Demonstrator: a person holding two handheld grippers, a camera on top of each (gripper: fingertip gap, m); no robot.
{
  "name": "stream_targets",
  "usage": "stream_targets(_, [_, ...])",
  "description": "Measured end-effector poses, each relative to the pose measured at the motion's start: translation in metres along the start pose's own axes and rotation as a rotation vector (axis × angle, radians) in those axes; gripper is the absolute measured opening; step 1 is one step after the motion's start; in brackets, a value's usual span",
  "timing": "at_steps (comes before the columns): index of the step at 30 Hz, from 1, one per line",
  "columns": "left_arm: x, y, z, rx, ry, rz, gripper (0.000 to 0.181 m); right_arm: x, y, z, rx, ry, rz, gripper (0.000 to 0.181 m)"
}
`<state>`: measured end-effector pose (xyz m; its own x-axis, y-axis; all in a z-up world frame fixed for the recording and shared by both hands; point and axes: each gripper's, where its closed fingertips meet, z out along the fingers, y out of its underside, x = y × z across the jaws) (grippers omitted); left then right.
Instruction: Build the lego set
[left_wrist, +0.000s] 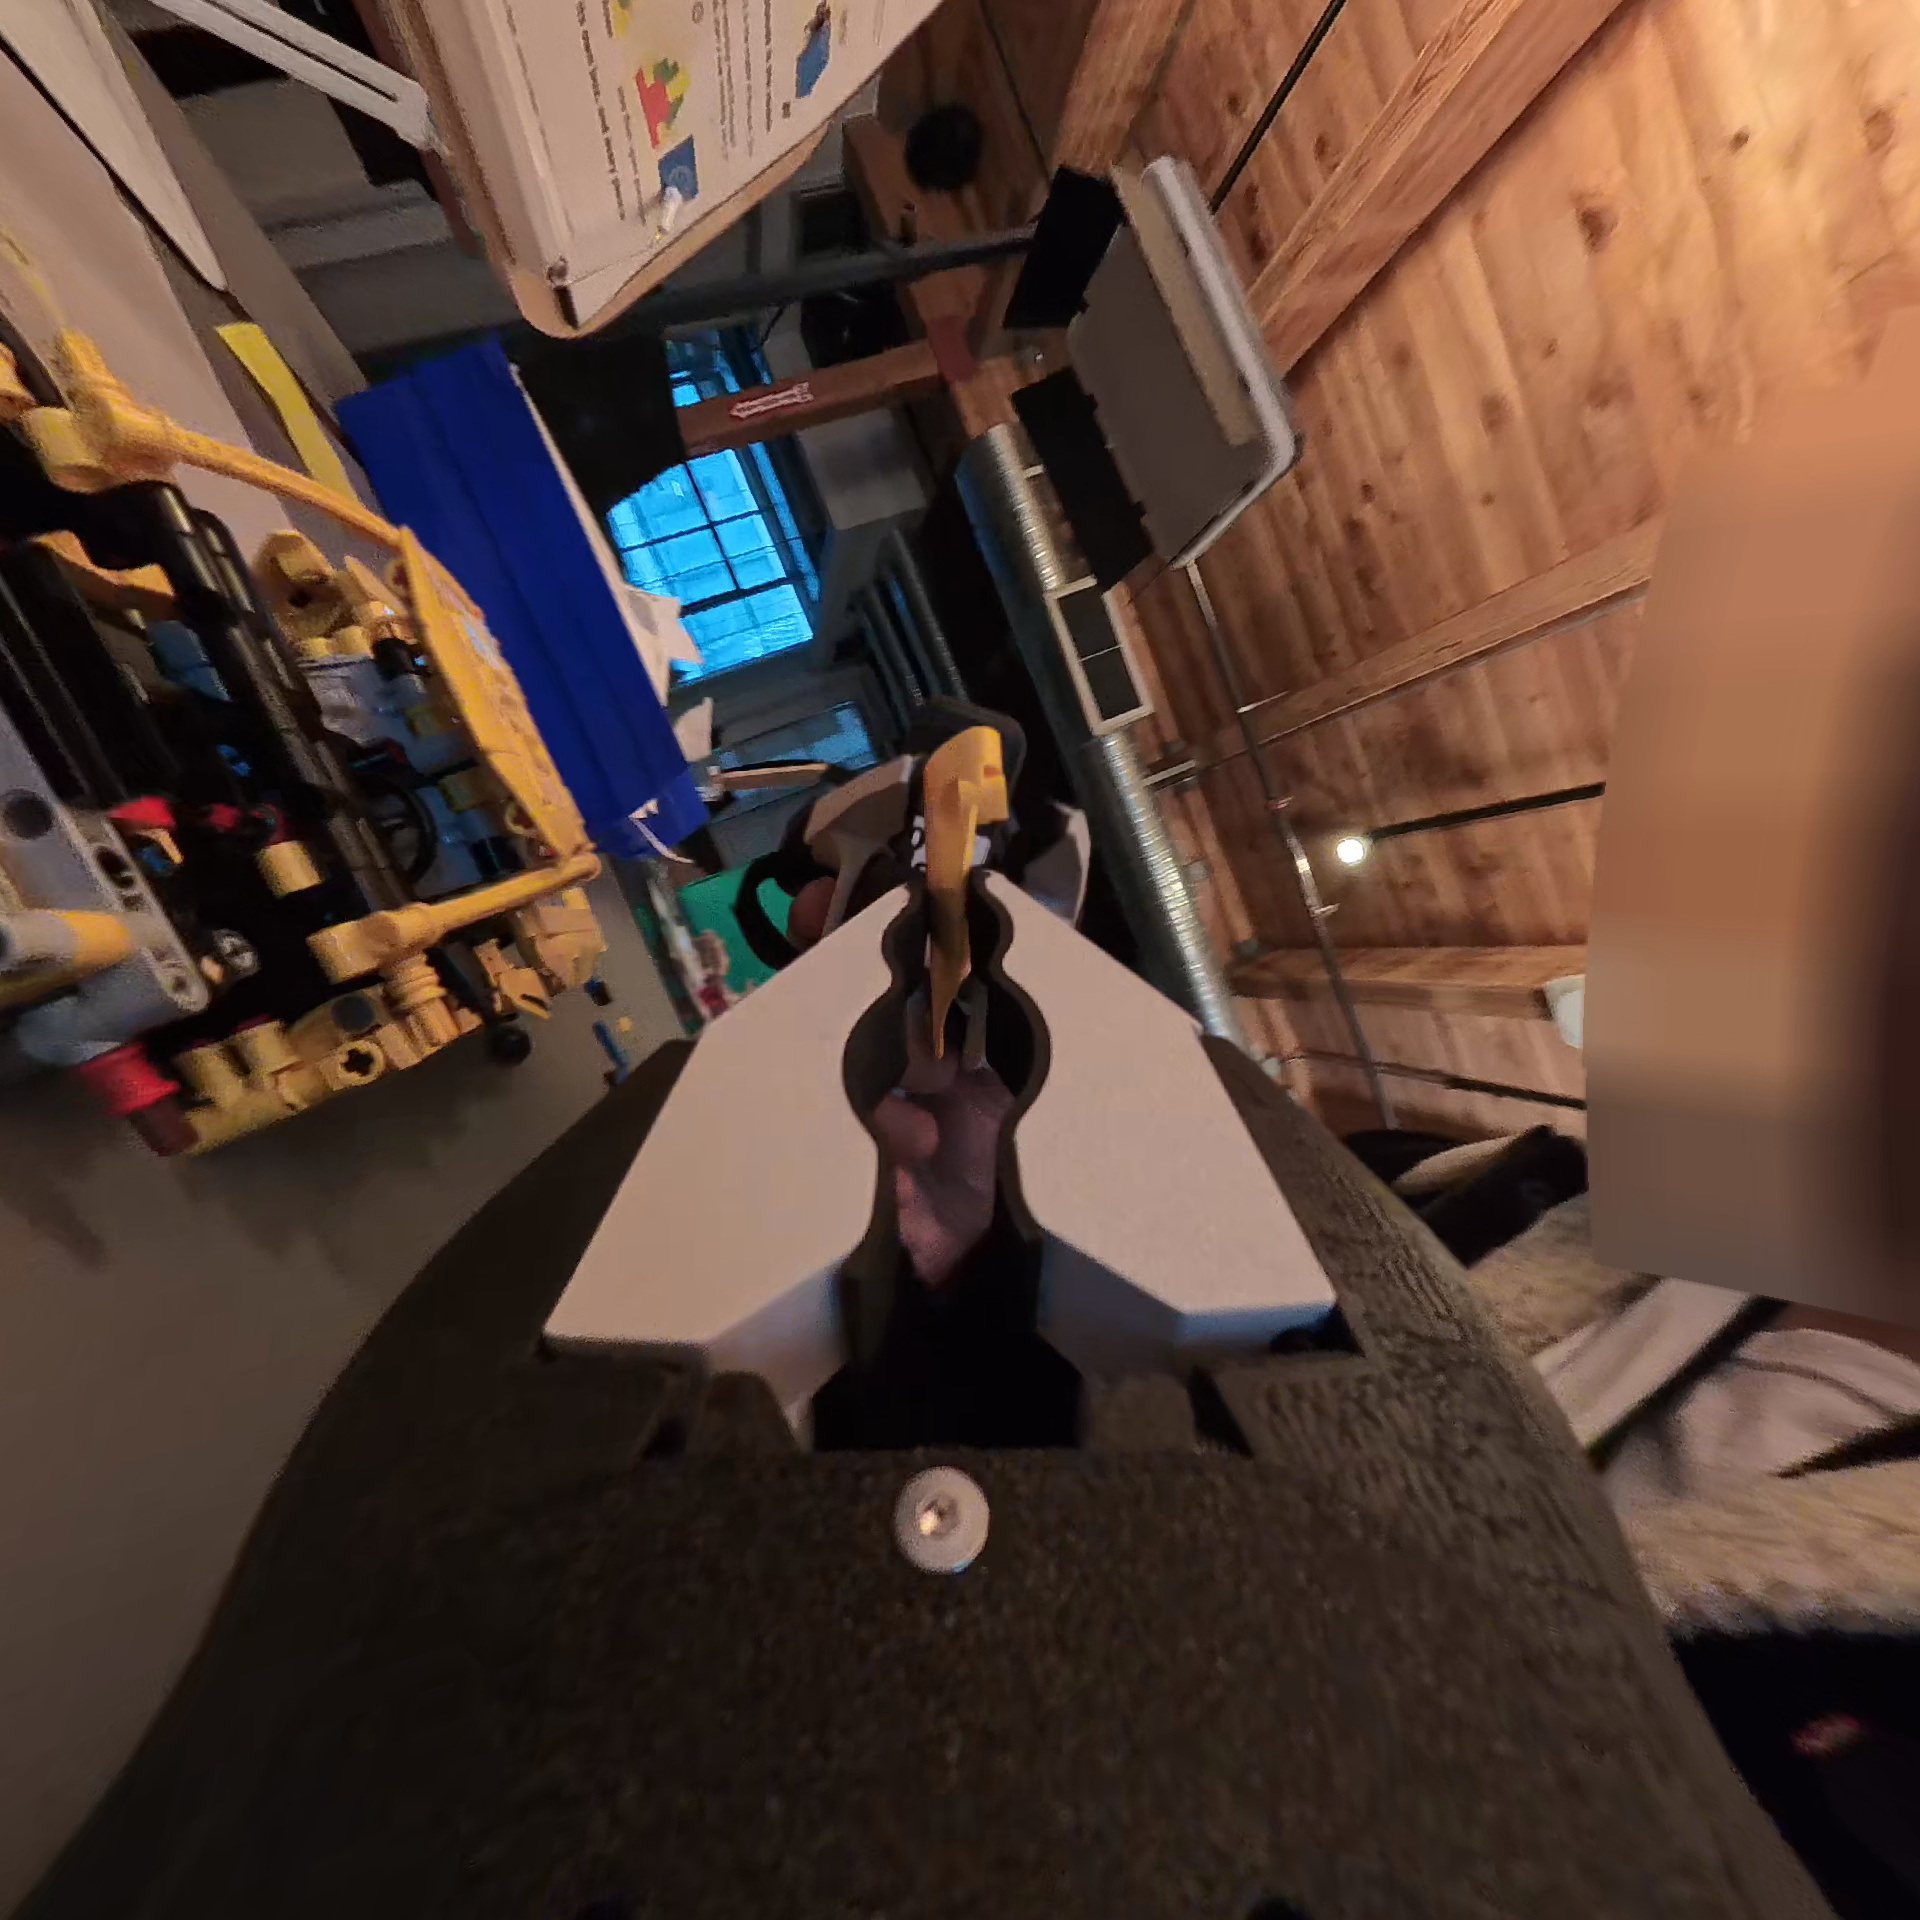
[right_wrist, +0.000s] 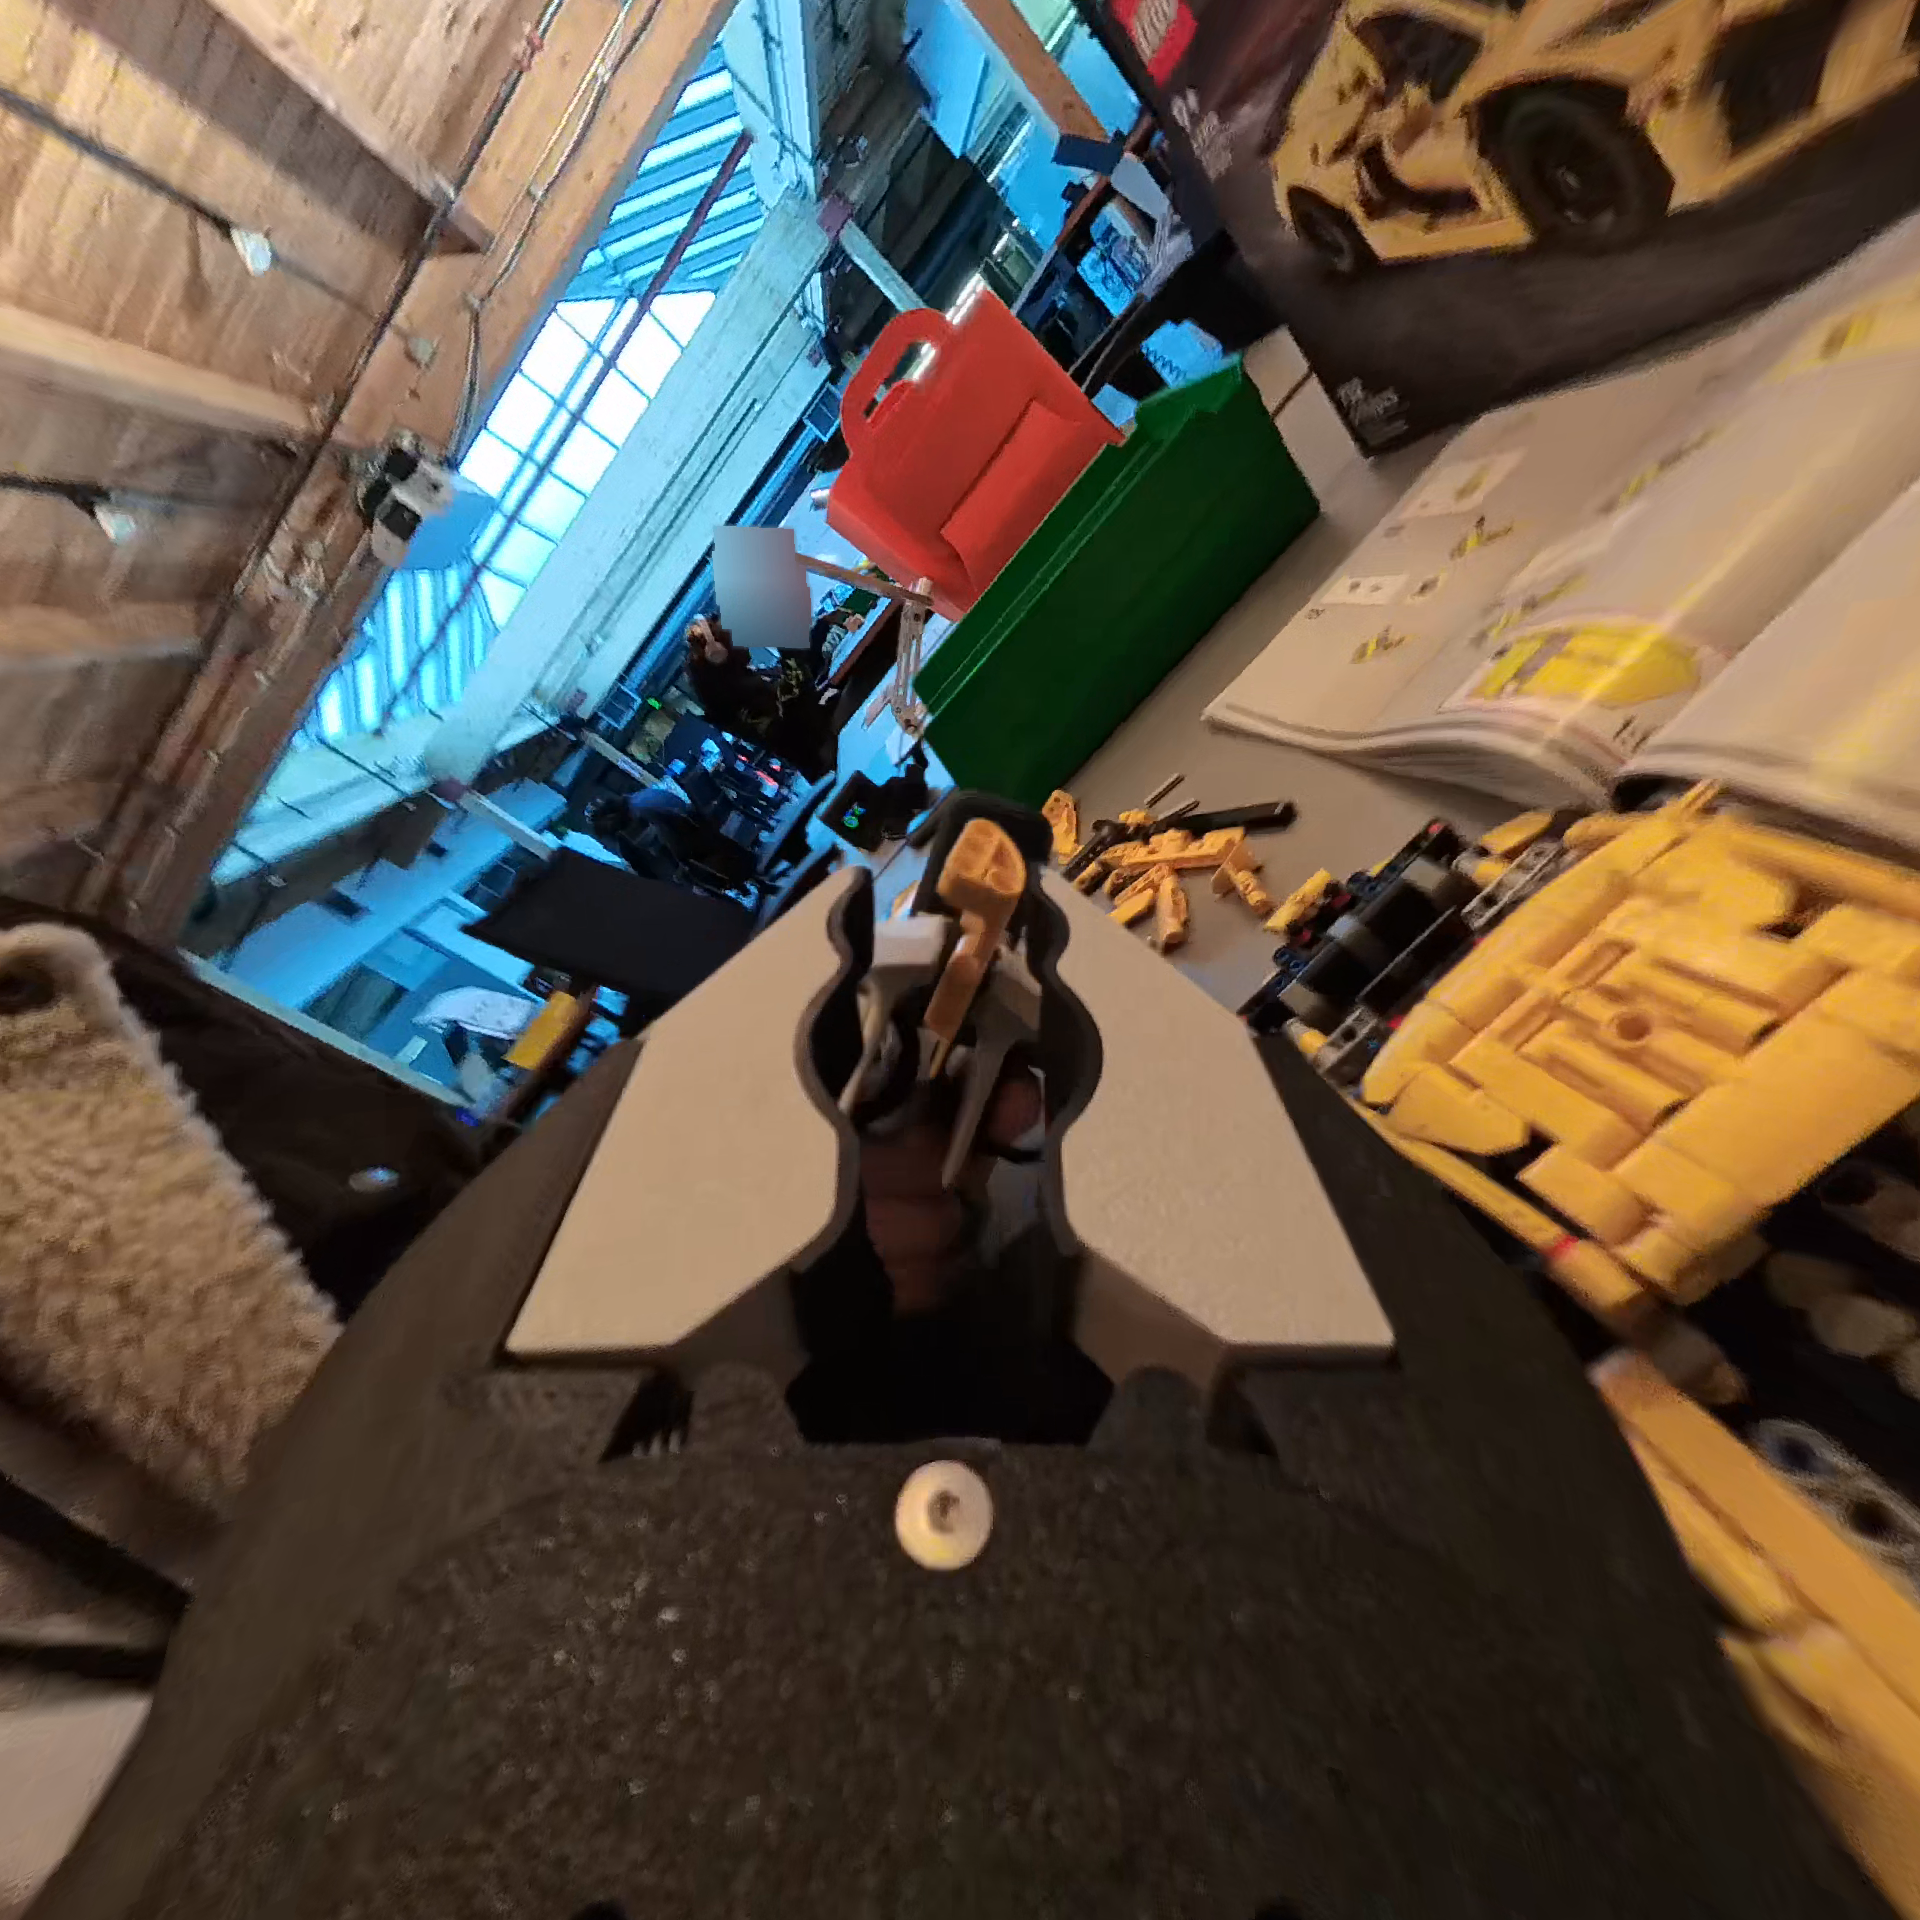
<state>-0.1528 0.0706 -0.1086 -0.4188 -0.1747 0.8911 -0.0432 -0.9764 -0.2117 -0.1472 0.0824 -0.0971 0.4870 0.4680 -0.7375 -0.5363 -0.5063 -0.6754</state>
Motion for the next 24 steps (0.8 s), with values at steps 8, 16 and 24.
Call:
stream_targets(8, [0.000, -0.032, -0.031, -0.113, -0.106, 0.249, 0.007, 0.046, 0.055, -0.126, -0.533, 0.452, -0.666, 0.041])
stream_targets(16, [-0.022, -0.010, -0.026, -0.280, -0.306, 0.526, 0.007, 0.063, 0.111, -0.145, -0.614, 0.540, -0.668, 0.021])
stream_targets(24, [-0.022, -0.001, -0.022, -0.317, -0.294, 0.560, 0.007, 0.087, 0.117, -0.153, -0.682, 0.518, -0.692, 0.017])
